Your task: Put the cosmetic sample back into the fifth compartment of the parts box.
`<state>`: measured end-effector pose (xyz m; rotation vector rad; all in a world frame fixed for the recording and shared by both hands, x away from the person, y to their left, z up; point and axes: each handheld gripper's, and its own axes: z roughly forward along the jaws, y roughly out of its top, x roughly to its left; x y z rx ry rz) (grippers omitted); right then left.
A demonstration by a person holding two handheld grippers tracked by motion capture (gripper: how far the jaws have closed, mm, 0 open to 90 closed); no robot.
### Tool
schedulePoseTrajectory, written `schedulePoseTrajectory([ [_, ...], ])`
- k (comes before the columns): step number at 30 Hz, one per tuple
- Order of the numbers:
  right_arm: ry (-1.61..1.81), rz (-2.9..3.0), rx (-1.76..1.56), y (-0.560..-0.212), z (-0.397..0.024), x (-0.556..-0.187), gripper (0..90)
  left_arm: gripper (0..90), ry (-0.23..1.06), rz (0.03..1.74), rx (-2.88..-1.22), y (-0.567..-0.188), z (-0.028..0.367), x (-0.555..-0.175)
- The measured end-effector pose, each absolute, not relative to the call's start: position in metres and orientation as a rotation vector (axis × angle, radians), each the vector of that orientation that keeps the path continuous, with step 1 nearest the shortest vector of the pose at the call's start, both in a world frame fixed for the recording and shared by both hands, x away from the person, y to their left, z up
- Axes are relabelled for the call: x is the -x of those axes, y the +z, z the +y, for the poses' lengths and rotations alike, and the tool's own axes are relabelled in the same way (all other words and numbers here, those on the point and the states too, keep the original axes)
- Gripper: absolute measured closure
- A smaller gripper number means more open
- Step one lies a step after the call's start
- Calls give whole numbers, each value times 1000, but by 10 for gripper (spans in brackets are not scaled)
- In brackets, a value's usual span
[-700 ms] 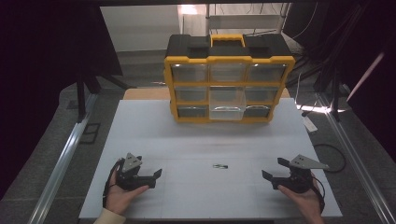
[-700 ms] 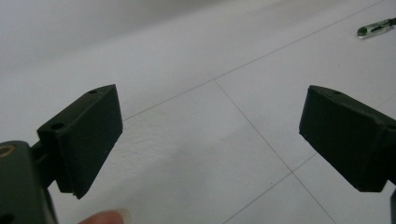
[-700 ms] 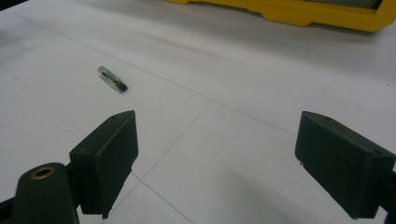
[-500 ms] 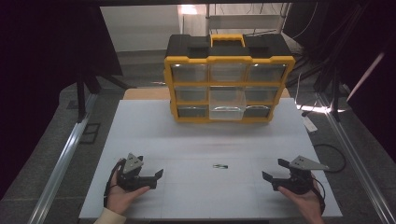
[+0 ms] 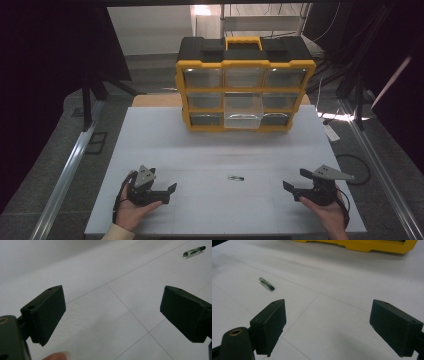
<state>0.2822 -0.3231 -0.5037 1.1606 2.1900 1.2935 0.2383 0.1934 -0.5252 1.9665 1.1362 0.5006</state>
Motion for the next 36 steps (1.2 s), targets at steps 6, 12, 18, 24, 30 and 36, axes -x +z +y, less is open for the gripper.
schedulePoseTrajectory([
  [6, 1285, 2214, -1138, -504, -315, -286, 147, 68, 504, 1135, -1962, -524, 193, -234],
  [12, 1298, 2218, -1128, -500, -314, -286, 148, 70, 504, 1122, -1972, -523, 189, -231],
  [18, 1322, 2223, -1109, -494, -308, -287, 153, 70, 507, 1128, -1971, -524, 193, -226],
  [24, 1273, 2264, -1097, -495, -297, -297, 160, 71, 501, 1154, -1955, -524, 197, -223],
  [30, 1276, 2311, -1040, -491, -285, -300, 159, 73, 511, 1157, -1954, -524, 197, -220],
  [36, 1261, 2362, -985, -486, -276, -298, 159, 73, 506, 1148, -1960, -525, 196, -223],
])
